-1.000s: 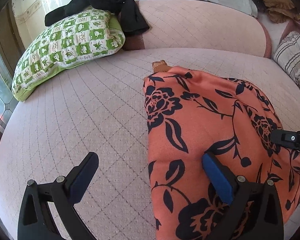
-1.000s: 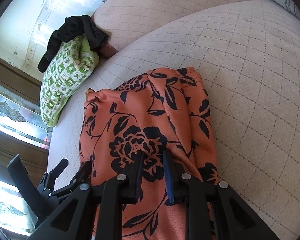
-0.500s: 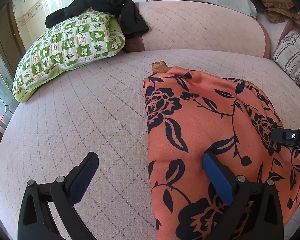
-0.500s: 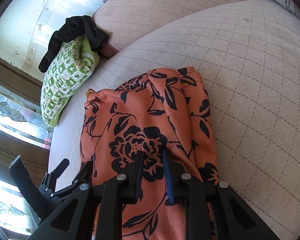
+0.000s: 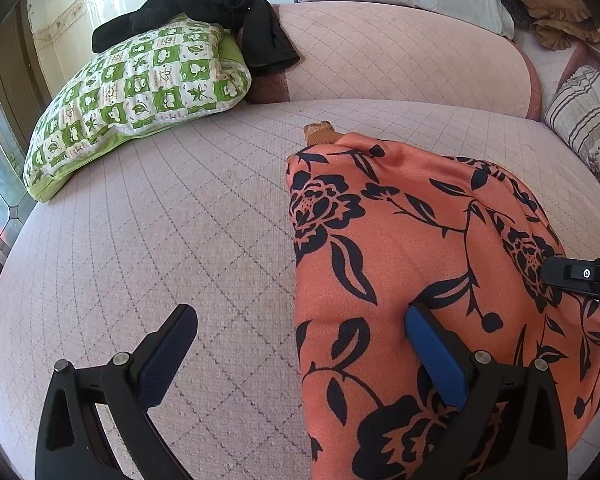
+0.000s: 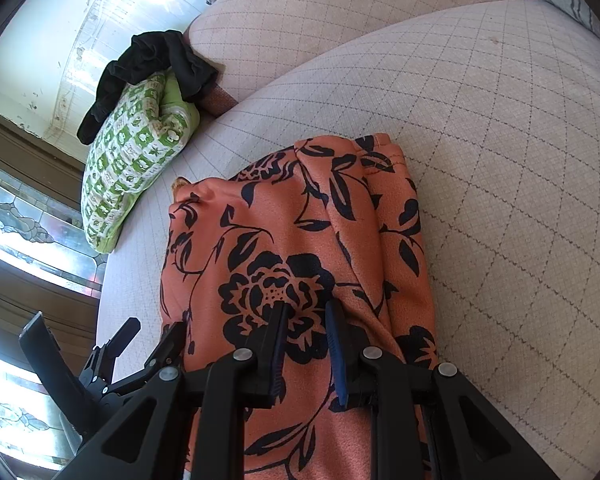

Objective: Fold small clothes

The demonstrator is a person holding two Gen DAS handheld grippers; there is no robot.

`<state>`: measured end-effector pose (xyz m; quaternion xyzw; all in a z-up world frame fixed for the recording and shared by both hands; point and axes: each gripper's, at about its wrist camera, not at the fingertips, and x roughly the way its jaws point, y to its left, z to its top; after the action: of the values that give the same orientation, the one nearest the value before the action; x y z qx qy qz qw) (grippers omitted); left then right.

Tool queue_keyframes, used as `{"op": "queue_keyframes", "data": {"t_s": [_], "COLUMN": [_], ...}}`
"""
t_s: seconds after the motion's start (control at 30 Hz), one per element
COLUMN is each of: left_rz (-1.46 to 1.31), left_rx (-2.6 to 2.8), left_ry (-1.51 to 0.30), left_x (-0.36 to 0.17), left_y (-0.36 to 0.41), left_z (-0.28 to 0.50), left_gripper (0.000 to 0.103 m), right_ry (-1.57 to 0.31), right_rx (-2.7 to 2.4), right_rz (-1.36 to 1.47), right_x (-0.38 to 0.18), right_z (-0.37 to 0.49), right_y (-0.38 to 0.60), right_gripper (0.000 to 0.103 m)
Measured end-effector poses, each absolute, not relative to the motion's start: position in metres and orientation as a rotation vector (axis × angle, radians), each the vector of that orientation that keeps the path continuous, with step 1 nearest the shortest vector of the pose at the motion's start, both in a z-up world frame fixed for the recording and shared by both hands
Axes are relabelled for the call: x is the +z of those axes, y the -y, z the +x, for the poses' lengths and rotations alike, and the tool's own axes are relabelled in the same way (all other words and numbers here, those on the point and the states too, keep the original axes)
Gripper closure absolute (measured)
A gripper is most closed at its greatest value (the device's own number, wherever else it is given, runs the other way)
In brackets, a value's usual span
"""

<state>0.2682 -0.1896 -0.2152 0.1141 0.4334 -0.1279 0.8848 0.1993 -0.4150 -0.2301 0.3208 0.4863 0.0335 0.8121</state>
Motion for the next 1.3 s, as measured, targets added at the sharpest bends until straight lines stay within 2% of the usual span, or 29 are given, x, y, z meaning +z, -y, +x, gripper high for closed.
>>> {"op": "queue_keyframes", "data": {"t_s": [0.37,0.53,0.6,0.67,1.3], "left_rz": [0.235,0.236,0.236,0.239,0.222], "left_rx": [-0.269,-0.269,-0.27,-0.268,-0.284], "left_ry": [-0.898,-0.895,-0.894,-0.896,-0.904], "left_x": [-0.215,-0.215,-0.215,-0.216,-0.218], "left_y": [0.188,0.188,0.188,0.189,0.186], "left_z": [0.267,0.267,0.267,0.267,0.269], "left_gripper": [0.0,0.0,0.0,0.0,0.0], "right_ry": [-1.028,-0.906,-0.932,-1.042,-0.981], "right_rx": [0.07,0.137,0.136,0.111,0.111], "right_rz": [0.703,0.734,0.728,0.716,0.663], "right_x": [-0.225,-0.204,-0.209,-0.233,-0.213], "right_z": [0.198,0.195,0.201,0.212,0.201], "right_y": [0.416,0.416,0.412,0.405,0.403], "right_gripper": [0.078,0.079,0.079,0.08,0.078]}}
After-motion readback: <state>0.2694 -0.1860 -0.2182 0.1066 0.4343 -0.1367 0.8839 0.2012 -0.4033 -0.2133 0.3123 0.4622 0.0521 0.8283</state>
